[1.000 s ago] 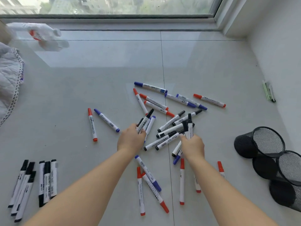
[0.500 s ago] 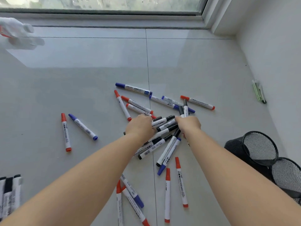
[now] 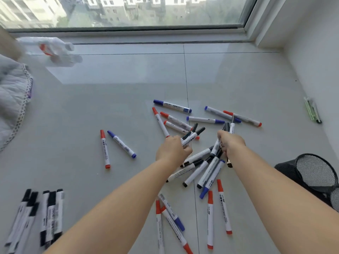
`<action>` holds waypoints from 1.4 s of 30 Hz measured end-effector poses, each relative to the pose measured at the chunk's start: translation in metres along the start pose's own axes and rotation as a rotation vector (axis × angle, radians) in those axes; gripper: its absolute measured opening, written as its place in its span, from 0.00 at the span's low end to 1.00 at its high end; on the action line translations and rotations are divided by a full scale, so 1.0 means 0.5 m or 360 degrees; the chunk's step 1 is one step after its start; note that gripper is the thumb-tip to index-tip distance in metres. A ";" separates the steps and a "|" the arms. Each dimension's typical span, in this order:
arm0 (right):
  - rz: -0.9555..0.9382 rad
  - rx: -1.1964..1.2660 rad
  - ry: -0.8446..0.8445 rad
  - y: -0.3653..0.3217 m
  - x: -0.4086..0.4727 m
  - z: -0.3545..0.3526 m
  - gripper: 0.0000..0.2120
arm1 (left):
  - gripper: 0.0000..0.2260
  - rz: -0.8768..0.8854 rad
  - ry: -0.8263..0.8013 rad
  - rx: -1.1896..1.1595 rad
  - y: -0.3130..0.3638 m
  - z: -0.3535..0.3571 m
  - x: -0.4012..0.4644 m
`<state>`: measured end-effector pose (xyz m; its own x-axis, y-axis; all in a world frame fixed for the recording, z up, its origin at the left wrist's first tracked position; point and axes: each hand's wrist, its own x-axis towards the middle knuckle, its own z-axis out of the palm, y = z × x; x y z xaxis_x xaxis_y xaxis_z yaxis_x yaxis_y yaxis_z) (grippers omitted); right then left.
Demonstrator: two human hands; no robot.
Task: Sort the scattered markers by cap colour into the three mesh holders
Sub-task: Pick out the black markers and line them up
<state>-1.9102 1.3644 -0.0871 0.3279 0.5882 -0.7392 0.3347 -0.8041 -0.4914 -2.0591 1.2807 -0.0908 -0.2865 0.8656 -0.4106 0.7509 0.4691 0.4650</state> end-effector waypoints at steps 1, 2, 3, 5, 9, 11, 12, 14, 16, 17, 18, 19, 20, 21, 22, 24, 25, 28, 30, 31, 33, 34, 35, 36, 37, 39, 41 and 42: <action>0.0012 0.0043 -0.0015 0.005 -0.022 -0.001 0.06 | 0.08 -0.0049 0.0007 -0.0108 -0.011 -0.011 -0.020; 0.0027 0.0079 -0.0048 0.013 -0.048 0.000 0.06 | 0.08 -0.0089 0.0013 -0.0207 -0.024 -0.021 -0.042; 0.0031 0.0101 -0.0091 0.024 -0.076 0.004 0.07 | 0.08 -0.0118 0.0018 -0.0287 -0.039 -0.030 -0.065; -0.0046 0.0005 -0.0149 0.045 -0.141 0.023 0.11 | 0.08 -0.0168 0.0057 -0.0397 -0.073 -0.051 -0.116; -0.0189 -0.0096 -0.0306 0.111 -0.278 0.117 0.14 | 0.06 -0.0303 0.0165 -0.0626 -0.163 -0.092 -0.222; -0.0216 -0.0040 -0.0475 0.157 -0.334 0.181 0.13 | 0.05 -0.0399 0.0238 -0.0687 -0.233 -0.105 -0.271; -0.0214 -0.0013 -0.0561 0.179 -0.358 0.215 0.12 | 0.05 -0.0458 0.0264 -0.0699 -0.271 -0.115 -0.291; -0.0194 -0.0010 -0.0708 0.222 -0.406 0.281 0.09 | 0.04 -0.0583 0.0284 -0.0708 -0.350 -0.134 -0.325; -0.0198 -0.0059 -0.0802 0.258 -0.448 0.341 0.07 | 0.06 -0.0676 0.0291 -0.0733 -0.431 -0.150 -0.356; -0.0214 -0.0100 -0.0818 0.271 -0.465 0.367 0.06 | 0.09 -0.0708 0.0309 -0.0731 -0.468 -0.157 -0.369; -0.0232 -0.0139 -0.0818 0.282 -0.479 0.392 0.07 | 0.09 -0.0746 0.0339 -0.0725 -0.505 -0.165 -0.380; -0.0249 -0.0175 -0.0810 0.291 -0.491 0.416 0.07 | 0.08 -0.0788 0.0386 -0.0701 -0.541 -0.174 -0.388; -0.0266 -0.0211 -0.0804 0.299 -0.502 0.440 0.08 | 0.07 -0.0856 0.0441 -0.0641 -0.575 -0.182 -0.395; -0.0289 -0.0260 -0.0797 0.308 -0.513 0.464 0.08 | 0.07 -0.0932 0.0497 -0.0558 -0.607 -0.191 -0.399; -0.0324 -0.0325 -0.0778 0.317 -0.522 0.487 0.08 | 0.07 -0.1003 0.0537 -0.0487 -0.638 -0.199 -0.403; -0.0446 -0.0487 -0.0699 0.336 -0.538 0.528 0.10 | 0.08 -0.1074 0.0583 -0.0428 -0.690 -0.210 -0.407; -0.0520 -0.0564 -0.0648 0.346 -0.545 0.545 0.11 | 0.08 -0.1090 0.0599 -0.0408 -0.713 -0.211 -0.408; -0.0699 -0.0733 -0.0443 0.373 -0.562 0.585 0.13 | 0.10 -0.1120 0.0613 -0.0326 -0.772 -0.210 -0.410; -0.0768 -0.0838 -0.0283 0.383 -0.569 0.602 0.11 | 0.13 -0.1120 0.0628 -0.0315 -0.799 -0.205 -0.407; -0.0795 -0.0867 -0.0212 0.386 -0.571 0.609 0.11 | 0.14 -0.1111 0.0640 -0.0312 -0.807 -0.203 -0.405; -0.0860 -0.0877 -0.0115 0.390 -0.574 0.620 0.12 | 0.16 -0.1075 0.0644 -0.0266 -0.813 -0.195 -0.403; -0.0905 -0.0878 -0.0088 0.393 -0.575 0.625 0.13 | 0.17 -0.1051 0.0646 -0.0233 -0.813 -0.190 -0.403; -0.0948 -0.0892 -0.0067 0.397 -0.577 0.630 0.15 | 0.19 -0.1025 0.0655 -0.0202 -0.810 -0.184 -0.405; -0.0985 -0.0920 -0.0042 0.400 -0.579 0.635 0.19 | 0.20 -0.1005 0.0667 -0.0176 -0.807 -0.179 -0.407; -0.1015 -0.0952 -0.0012 0.402 -0.580 0.639 0.23 | 0.22 -0.0993 0.0680 -0.0157 -0.803 -0.174 -0.409; -0.1077 -0.1049 0.0050 0.405 -0.581 0.647 0.27 | 0.24 -0.0965 0.0690 -0.0109 -0.799 -0.166 -0.411; -0.1148 -0.1214 0.0105 0.412 -0.578 0.652 0.28 | 0.26 -0.0928 0.0672 -0.0046 -0.796 -0.160 -0.412; -0.1177 -0.1290 0.0131 0.417 -0.575 0.655 0.28 | 0.26 -0.0907 0.0664 -0.0021 -0.796 -0.157 -0.412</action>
<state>-2.2239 0.9991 -0.1277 -0.1448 0.9296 -0.3391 0.9438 0.0268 -0.3295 -2.3459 0.9296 -0.1296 -0.8391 0.4783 -0.2590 0.4096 0.8689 0.2778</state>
